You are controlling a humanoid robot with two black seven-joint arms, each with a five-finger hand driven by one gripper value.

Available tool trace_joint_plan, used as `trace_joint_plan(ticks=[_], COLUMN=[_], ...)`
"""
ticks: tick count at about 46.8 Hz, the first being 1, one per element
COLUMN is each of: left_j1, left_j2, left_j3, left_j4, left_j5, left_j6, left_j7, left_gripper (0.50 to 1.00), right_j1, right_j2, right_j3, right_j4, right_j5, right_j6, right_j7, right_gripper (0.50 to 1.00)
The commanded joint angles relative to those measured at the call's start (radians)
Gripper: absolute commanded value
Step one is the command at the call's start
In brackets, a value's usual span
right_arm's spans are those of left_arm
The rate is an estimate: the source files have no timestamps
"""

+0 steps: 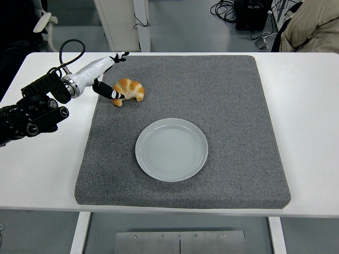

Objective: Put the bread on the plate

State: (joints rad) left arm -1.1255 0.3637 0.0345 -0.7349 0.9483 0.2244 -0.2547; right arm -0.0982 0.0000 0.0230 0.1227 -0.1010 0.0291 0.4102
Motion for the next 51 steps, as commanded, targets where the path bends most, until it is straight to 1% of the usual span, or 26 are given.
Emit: trace_joint_plan(ticks=[1, 7, 14, 25, 35, 42, 49, 51], left_j1=[0.0, 0.003, 0.003, 0.013, 0.018, 0.02, 0.026, 0.026], left_j2=[-0.009, -0.023, -0.034, -0.072, -0.088, -0.098, -0.103, -0.104], left_j3=[0.011, 0.021, 0.027, 0.027, 0.027, 0.027, 0.027, 0.027], left_j4=[0.002, 0.003, 0.031, 0.109, 0.118, 0.129, 0.134, 0.134], left_j5=[-0.002, -0.002, -0.002, -0.002, -0.005, -0.01, -0.011, -0.011], left_j6=[0.001, 0.02, 0.021, 0.023, 0.023, 0.02, 0.015, 0.013], left_j7=[0.0, 0.009, 0.026, 0.028, 0.029, 0.028, 0.028, 0.028], left_gripper=[0.969, 0.969, 0.969, 0.968, 0.961, 0.93, 0.863, 0.83], right_j1=[0.0, 0.0, 0.0, 0.0, 0.0, 0.0, 0.0, 0.0], right_j2=[0.0, 0.0, 0.0, 0.0, 0.0, 0.0, 0.0, 0.0], right_j3=[0.0, 0.0, 0.0, 0.0, 0.0, 0.0, 0.0, 0.0], right_j4=[0.0, 0.0, 0.0, 0.0, 0.0, 0.0, 0.0, 0.0], right_j5=[0.0, 0.0, 0.0, 0.0, 0.0, 0.0, 0.0, 0.0], right_j6=[0.0, 0.0, 0.0, 0.0, 0.0, 0.0, 0.0, 0.0], right_j7=[0.001, 0.001, 0.001, -0.001, 0.001, 0.001, 0.001, -0.001], right_gripper=[1.0, 1.0, 1.0, 1.0, 1.0, 1.0, 1.0, 1.0])
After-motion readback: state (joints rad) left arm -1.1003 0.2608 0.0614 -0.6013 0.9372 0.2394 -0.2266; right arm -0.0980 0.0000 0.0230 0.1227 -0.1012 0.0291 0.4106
